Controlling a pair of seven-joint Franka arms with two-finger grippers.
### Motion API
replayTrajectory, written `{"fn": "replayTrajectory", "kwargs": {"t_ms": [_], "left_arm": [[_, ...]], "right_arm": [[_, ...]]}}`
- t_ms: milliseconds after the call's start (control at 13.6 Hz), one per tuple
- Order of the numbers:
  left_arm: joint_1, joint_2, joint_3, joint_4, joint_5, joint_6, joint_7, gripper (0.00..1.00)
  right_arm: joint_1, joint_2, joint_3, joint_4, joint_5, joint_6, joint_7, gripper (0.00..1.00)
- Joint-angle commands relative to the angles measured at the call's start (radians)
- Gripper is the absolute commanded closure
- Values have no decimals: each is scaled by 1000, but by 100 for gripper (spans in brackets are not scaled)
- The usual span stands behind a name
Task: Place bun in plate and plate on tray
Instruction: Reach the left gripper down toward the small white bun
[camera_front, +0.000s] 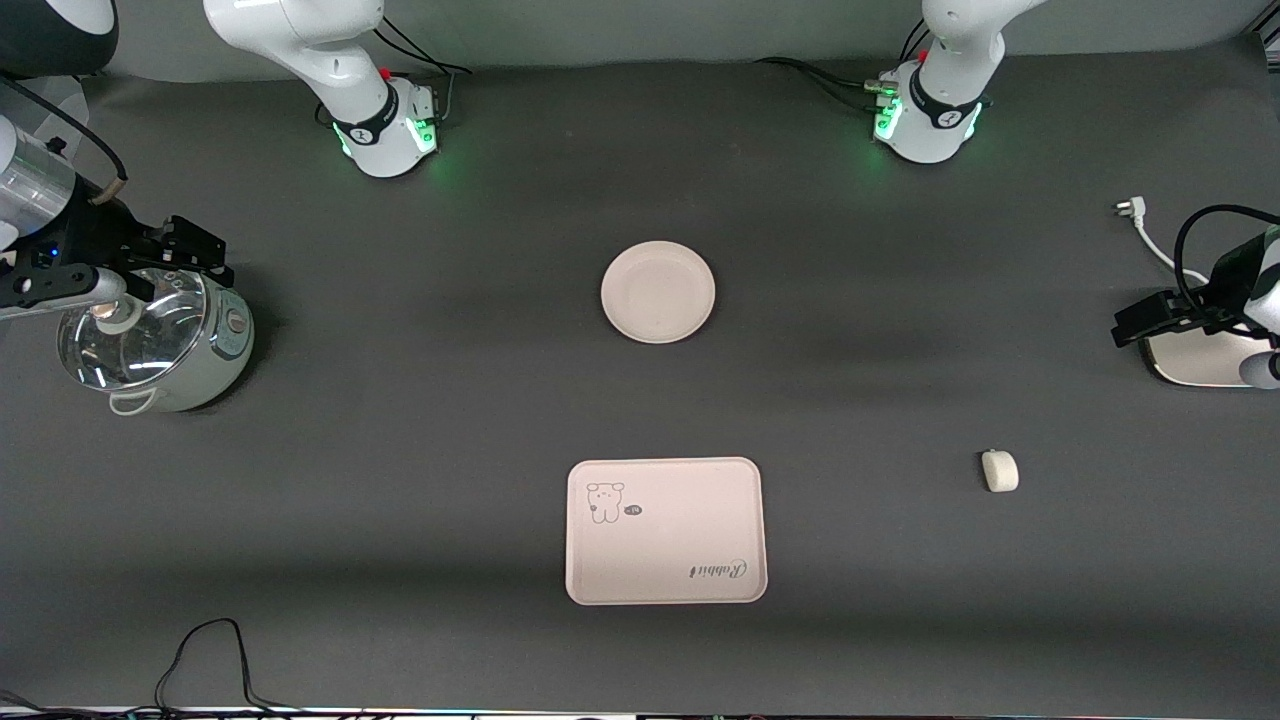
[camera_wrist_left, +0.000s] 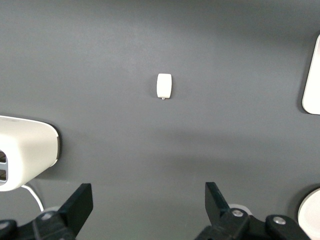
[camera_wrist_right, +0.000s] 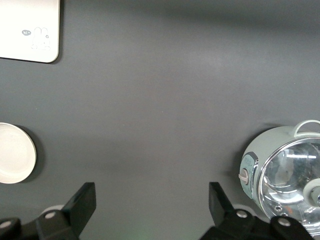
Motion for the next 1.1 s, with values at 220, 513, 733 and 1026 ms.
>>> {"fn": "replayTrajectory", "kwargs": {"t_ms": [220, 513, 733, 1026], "left_arm": [[-31, 49, -1, 15, 2, -26, 10, 0], [-107, 294, 3, -20, 218, 206, -62, 0], [-104, 492, 24, -21, 310, 420, -111, 0], [-109, 635, 51, -23, 324, 614, -165, 0]], "right_arm": [[3, -3, -3, 9, 17, -29, -2, 0], [3, -3, -3, 9, 17, -28, -2, 0], [3, -1, -3, 9, 17, -28, -2, 0], [3, -1, -3, 9, 18, -28, -2, 0]]}}
